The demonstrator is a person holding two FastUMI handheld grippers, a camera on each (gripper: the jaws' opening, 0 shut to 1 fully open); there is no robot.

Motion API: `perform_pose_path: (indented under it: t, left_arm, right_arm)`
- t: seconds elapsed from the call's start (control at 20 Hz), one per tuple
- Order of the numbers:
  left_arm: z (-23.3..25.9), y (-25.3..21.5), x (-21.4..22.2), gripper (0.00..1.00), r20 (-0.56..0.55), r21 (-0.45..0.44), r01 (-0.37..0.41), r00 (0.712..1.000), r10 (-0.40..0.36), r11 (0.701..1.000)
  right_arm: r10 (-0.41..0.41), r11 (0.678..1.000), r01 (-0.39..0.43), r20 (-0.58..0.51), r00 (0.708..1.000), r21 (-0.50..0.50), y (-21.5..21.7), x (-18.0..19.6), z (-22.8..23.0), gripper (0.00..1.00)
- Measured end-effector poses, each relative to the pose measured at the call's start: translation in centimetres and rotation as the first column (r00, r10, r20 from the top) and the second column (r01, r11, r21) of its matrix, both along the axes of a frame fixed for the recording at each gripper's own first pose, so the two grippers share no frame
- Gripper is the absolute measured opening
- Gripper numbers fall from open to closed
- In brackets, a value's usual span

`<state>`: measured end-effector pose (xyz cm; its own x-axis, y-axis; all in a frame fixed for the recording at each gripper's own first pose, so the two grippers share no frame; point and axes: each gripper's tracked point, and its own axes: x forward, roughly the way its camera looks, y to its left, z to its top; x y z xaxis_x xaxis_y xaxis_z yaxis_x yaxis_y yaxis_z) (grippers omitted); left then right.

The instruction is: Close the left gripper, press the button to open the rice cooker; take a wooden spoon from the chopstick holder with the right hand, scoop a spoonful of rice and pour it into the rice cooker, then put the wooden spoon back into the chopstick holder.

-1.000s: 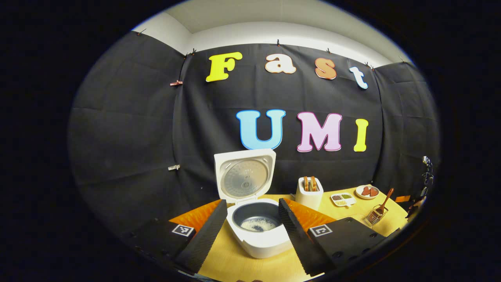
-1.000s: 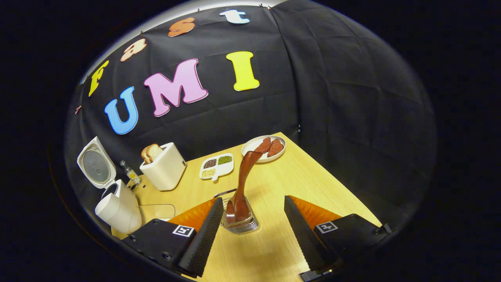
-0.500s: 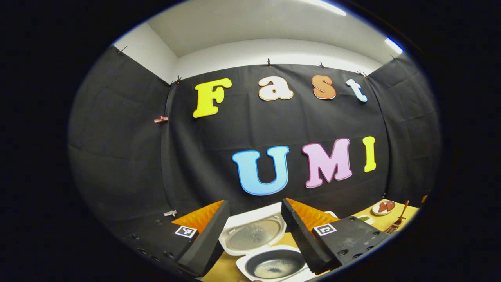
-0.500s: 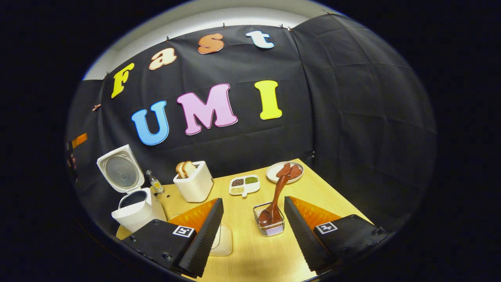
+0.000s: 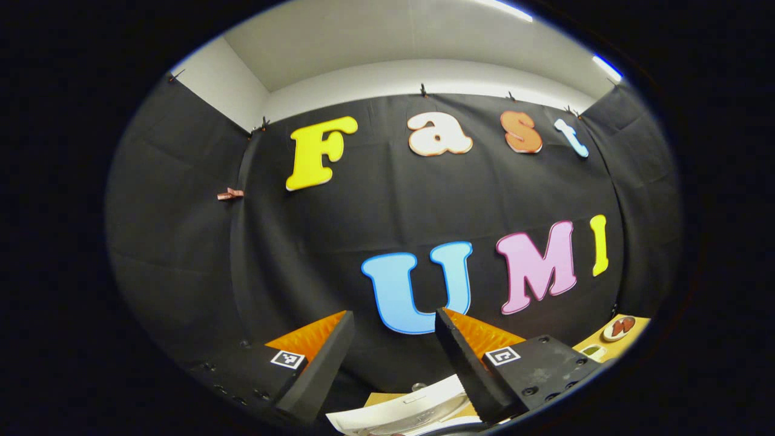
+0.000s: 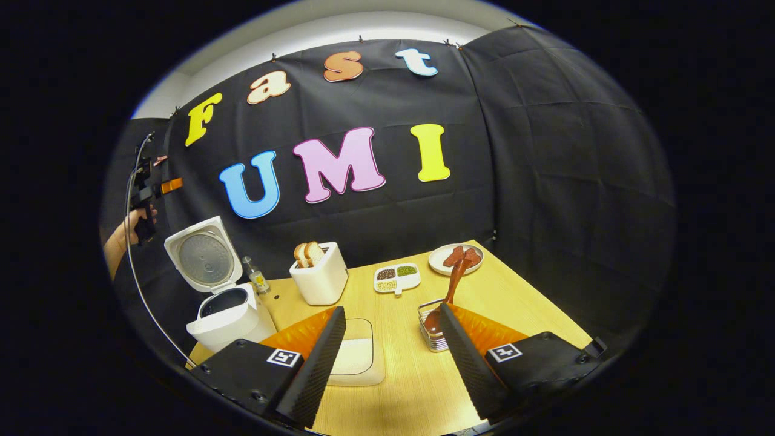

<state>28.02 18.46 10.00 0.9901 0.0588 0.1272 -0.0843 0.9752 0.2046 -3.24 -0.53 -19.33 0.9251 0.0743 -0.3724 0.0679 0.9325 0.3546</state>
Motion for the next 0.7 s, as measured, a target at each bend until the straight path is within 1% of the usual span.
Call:
perform_pose_path:
  t: [0.1, 0.15, 0.2, 0.3, 0.45, 0.55, 0.6, 0.65, 0.7]
  left_arm:
    - [-3.0, 0.5, 2.3, 0.92, -0.067, -0.028, -0.008, 0.998, 0.007, 1.0]
    - [-4.3, 1.0, 3.1, 0.92, -0.095, -0.042, -0.026, 0.995, 0.022, 0.999]
    - [-5.5, 1.3, 3.9, 0.94, -0.124, -0.055, -0.041, 0.992, 0.034, 0.998]
    - [-8.1, 1.3, 4.6, 0.95, -0.19, -0.067, -0.059, 0.981, 0.045, 0.996]
    - [-9.9, 1.2, 5.4, 0.95, -0.248, -0.071, -0.079, 0.967, 0.059, 0.994]
    - [-11.4, 1.7, 5.5, 0.96, -0.297, -0.059, -0.103, 0.951, 0.081, 0.993]
    - [-12.5, 1.6, 5.3, 0.96, -0.339, -0.071, -0.106, 0.938, 0.076, 0.992]
    - [-13.4, 1.5, 4.8, 0.96, -0.358, -0.098, -0.112, 0.931, 0.07, 0.989]
    - [-13.1, 1.2, 4.7, 0.98, -0.348, -0.127, -0.103, 0.936, 0.053, 0.987]
  right_arm:
    - [-0.012, 1.0, 0.012, -0.009, 1.0, 0.002, -0.2, -0.4, -0.1, 0.96]
    - [-0.018, 1.0, 0.018, -0.013, 1.0, 0.001, -0.3, -0.6, -0.1, 0.96]
    - [-0.026, 1.0, 0.026, -0.014, 1.0, -0.003, -0.5, -0.7, -0.1, 0.96]
    - [-0.038, 0.999, 0.038, -0.012, 0.999, -0.006, -0.9, -0.9, 0.1, 0.96]
    - [-0.041, 0.999, 0.041, -0.015, 0.999, -0.001, -1.0, -1.1, 0.0, 0.96]
    - [-0.037, 0.999, 0.037, -0.022, 0.999, -0.007, -1.0, -1.2, -0.2, 0.96]
    - [-0.031, 1.0, 0.031, -0.023, 0.999, -0.005, -0.9, -1.2, -0.2, 0.96]
    - [-0.025, 1.0, 0.025, -0.02, 0.999, -0.002, -0.8, -1.2, -0.1, 0.96]
    - [-0.018, 1.0, 0.018, -0.019, 1.0, 0.0, -0.8, -1.2, 0.0, 0.96]
